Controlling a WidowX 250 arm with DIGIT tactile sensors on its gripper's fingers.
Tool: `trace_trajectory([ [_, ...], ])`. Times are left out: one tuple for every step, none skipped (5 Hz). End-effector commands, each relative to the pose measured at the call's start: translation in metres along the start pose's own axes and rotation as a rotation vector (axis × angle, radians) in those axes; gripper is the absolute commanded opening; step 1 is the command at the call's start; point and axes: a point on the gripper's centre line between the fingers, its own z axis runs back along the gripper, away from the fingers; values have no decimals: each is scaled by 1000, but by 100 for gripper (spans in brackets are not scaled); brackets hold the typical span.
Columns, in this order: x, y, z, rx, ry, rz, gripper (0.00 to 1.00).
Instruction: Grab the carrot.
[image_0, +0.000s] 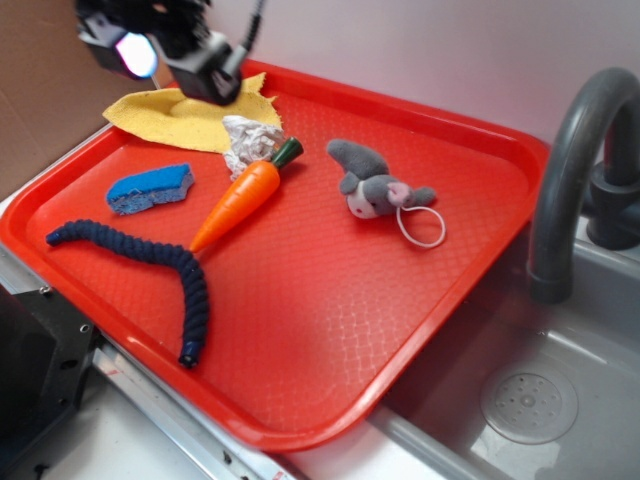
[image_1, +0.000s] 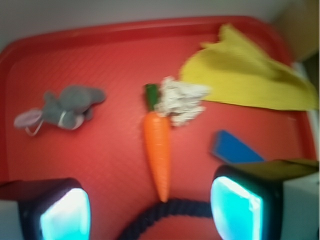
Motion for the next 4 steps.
trace_trajectory([
  [14, 12, -50, -4, 61, -13, 100],
  [17, 23, -76, -12, 113, -21, 100],
  [23, 29, -94, -21, 149, -40, 100],
  [31, 38, -107, -31, 175, -59, 100],
])
